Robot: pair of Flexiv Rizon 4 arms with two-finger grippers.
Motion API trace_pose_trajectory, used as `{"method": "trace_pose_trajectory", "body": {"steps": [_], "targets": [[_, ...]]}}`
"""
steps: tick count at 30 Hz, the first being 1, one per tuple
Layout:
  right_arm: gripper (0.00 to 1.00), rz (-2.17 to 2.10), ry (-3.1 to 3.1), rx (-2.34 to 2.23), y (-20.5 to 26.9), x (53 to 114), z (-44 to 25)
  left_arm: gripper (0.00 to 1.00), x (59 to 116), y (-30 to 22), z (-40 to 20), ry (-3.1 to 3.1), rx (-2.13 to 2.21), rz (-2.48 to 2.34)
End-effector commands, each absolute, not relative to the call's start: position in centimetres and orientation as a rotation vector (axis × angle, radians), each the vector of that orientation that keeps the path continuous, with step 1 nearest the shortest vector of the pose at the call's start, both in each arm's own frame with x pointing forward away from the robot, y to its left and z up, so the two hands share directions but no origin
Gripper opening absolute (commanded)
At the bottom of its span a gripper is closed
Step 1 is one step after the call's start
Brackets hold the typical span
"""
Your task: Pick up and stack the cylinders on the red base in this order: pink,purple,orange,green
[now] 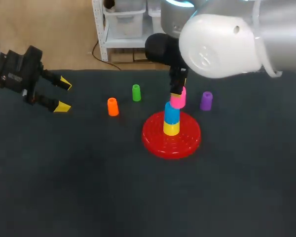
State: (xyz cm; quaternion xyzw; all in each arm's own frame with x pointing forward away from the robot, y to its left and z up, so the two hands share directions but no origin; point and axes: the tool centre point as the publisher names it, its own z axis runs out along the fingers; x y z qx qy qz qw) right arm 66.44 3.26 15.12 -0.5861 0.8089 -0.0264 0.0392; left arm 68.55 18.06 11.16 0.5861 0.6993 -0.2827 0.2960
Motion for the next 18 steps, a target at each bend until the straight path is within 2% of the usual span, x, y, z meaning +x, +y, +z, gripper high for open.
{"method": "trace_pose_trajectory", "body": {"steps": [1,18], "targets": [[0.0,-0.045,2.489,-1.833,4.1,67.5,14.5,1.0,68.4,18.1,11.1,1.856,1.556,-0.748],[0.0,-0.012,2.515,-1.895,5.1,65.8,12.8,1.0,68.4,18.1,11.1,1.856,1.556,-0.748]]}}
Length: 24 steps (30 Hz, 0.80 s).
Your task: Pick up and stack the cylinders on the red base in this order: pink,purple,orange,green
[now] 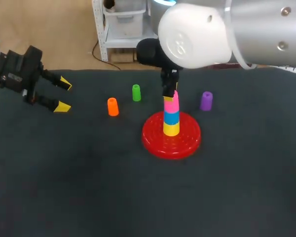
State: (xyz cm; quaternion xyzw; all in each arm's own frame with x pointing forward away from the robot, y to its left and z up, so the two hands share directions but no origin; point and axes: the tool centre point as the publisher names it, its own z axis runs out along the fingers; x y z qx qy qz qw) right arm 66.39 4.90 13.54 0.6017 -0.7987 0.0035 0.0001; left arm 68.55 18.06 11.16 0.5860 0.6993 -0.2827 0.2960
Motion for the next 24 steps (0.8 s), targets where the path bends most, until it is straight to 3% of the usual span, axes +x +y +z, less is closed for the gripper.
{"method": "trace_pose_trajectory", "body": {"steps": [1,12,13,14,15,16,24], "targets": [[0.0,0.013,-2.499,1.877,5.1,65.6,12.5,1.0,68.4,18.1,11.1,1.856,1.556,-0.748],[0.02,-0.023,-2.54,1.82,4.0,65.1,10.7,1.0,68.4,18.1,11.1,1.856,1.556,-0.748],[0.09,-0.024,-2.542,1.821,3.9,65.2,10.8,1.0,68.4,18.1,11.1,1.856,1.556,-0.748],[0.23,-0.024,-2.541,1.823,3.9,65.3,10.8,1.0,68.4,18.1,11.1,1.856,1.556,-0.748],[0.44,-0.021,-2.54,1.826,3.8,65.5,11.0,1.0,68.4,18.1,11.1,1.856,1.556,-0.748],[1.0,-0.014,-2.544,1.835,3.7,65.6,11.2,1.0,68.4,18.1,11.1,1.856,1.556,-0.748],[1.0,0.001,-2.588,1.934,3.3,66.7,14.8,1.0,68.4,18.1,11.1,1.856,1.556,-0.748]]}}
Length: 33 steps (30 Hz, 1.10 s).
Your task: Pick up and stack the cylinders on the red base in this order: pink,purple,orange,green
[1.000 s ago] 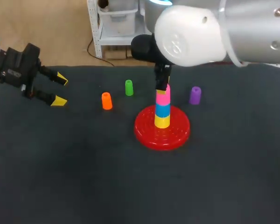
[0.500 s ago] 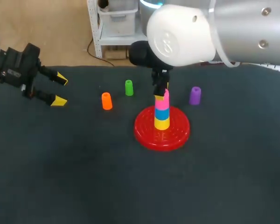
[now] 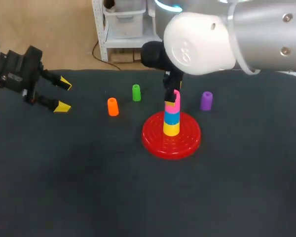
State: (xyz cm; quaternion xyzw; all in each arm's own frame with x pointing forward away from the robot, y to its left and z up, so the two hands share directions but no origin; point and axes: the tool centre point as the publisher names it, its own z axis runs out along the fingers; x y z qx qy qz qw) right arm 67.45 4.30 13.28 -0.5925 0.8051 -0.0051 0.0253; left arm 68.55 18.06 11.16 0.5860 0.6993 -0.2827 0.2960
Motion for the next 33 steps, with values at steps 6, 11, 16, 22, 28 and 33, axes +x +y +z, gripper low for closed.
{"method": "trace_pose_trajectory", "body": {"steps": [6,11,16,22,28,33], "targets": [[1.0,0.051,2.353,-1.831,2.1,67.6,16.4,1.0,68.4,18.1,11.1,1.856,1.556,-0.748],[1.0,0.102,2.314,-1.806,0.5,68.6,17.0,1.0,68.4,18.1,11.1,1.856,1.556,-0.748],[1.0,0.114,2.309,-1.792,-0.4,70.0,16.9,1.0,68.4,18.1,11.1,1.856,1.556,-0.748],[1.0,0.099,2.402,-1.678,-2.0,71.8,15.7,1.0,68.4,18.1,11.1,1.856,1.556,-0.748],[1.0,0.097,2.518,-1.557,-3.1,73.4,12.9,1.0,68.4,18.1,11.1,1.856,1.556,-0.748],[1.0,0.127,2.613,-1.403,-3.9,74.1,10.3,1.0,68.4,18.1,11.1,1.856,1.556,-0.748]]}}
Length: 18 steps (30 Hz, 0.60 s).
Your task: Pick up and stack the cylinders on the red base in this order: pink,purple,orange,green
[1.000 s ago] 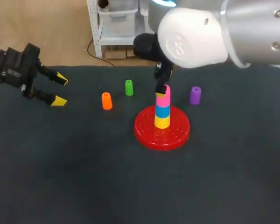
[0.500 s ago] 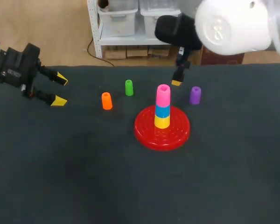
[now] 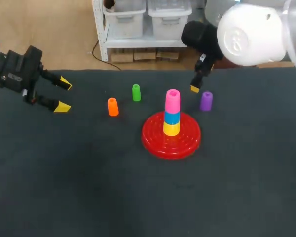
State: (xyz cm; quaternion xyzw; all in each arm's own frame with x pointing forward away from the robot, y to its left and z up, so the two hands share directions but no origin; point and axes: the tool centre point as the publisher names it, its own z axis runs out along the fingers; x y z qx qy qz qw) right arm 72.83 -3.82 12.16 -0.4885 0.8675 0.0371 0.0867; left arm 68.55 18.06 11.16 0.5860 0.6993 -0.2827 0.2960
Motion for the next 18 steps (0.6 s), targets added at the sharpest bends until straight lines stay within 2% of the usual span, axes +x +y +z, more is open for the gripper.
{"method": "trace_pose_trajectory", "body": {"steps": [1,18], "targets": [[1.0,0.115,2.629,-1.393,-4.1,74.3,10.0,1.0,68.4,18.1,11.1,1.856,1.556,-0.748],[1.0,0.207,2.854,-1.258,-7.8,77.0,4.5,1.0,68.4,18.1,11.1,1.856,1.556,-0.748]]}}
